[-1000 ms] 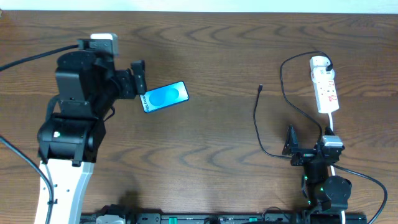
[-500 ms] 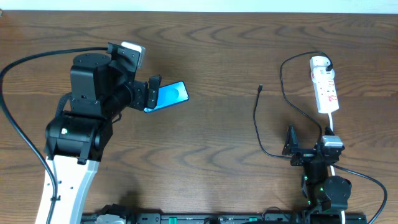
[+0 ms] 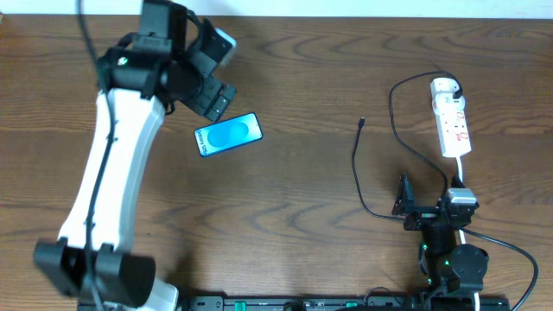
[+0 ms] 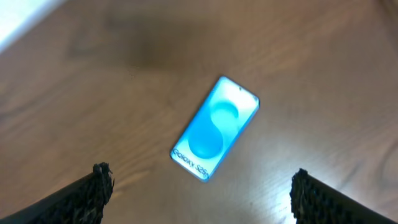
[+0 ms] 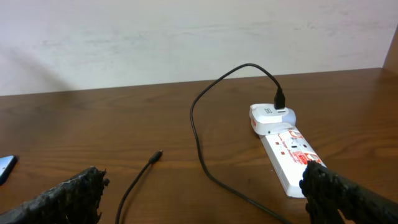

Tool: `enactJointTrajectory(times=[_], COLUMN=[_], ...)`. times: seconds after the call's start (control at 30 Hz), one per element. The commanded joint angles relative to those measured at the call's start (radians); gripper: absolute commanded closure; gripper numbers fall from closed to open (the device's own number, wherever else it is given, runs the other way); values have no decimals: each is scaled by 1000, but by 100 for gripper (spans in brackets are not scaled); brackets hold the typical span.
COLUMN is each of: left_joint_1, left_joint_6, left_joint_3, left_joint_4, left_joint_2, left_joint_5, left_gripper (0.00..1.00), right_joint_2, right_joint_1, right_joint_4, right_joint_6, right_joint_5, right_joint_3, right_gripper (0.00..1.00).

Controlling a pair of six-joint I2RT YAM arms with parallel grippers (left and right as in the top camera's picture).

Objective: Plug charger to phone and switch on socket
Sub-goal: 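Move the left gripper over the blue phone and descend, then close the left gripper on the phone's long edges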

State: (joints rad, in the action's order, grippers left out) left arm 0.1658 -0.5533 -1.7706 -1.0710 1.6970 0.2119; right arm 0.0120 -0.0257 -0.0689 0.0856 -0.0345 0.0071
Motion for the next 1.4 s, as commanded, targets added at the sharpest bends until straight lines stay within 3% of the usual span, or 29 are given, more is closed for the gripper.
enactJointTrajectory(times=[0.0, 0.33, 0.67, 0.8, 1.0, 1.1, 1.37], left_joint_1=[1, 1, -2, -4, -5, -5, -5], left_joint_6=[-147, -128, -134, -264, -317, -423, -430], left_joint_3=[-16, -2, 13, 74, 101, 101, 101], left_joint_4=[-20, -8, 32, 52, 121, 158, 170], left_joint_2=[109, 339, 375, 382, 451, 504, 524], left_joint_5=[13, 11, 24, 34, 34, 19, 13], left_gripper=[7, 7, 7, 7, 7, 7, 7], right_joint_2=[-6, -6, -6, -6, -6, -6, -6], right_joint_1=[7, 7, 7, 7, 7, 7, 7], right_joint_4=[-3, -3, -3, -3, -3, -3, -3], right_joint_6=[-12, -12, -12, -12, -12, -12, -12], right_joint_5=[-10, -10, -10, -10, -10, -10, -10], right_joint_3=[-2, -2, -2, -2, -2, -2, -2], right_gripper=[1, 1, 1, 1, 1, 1, 1])
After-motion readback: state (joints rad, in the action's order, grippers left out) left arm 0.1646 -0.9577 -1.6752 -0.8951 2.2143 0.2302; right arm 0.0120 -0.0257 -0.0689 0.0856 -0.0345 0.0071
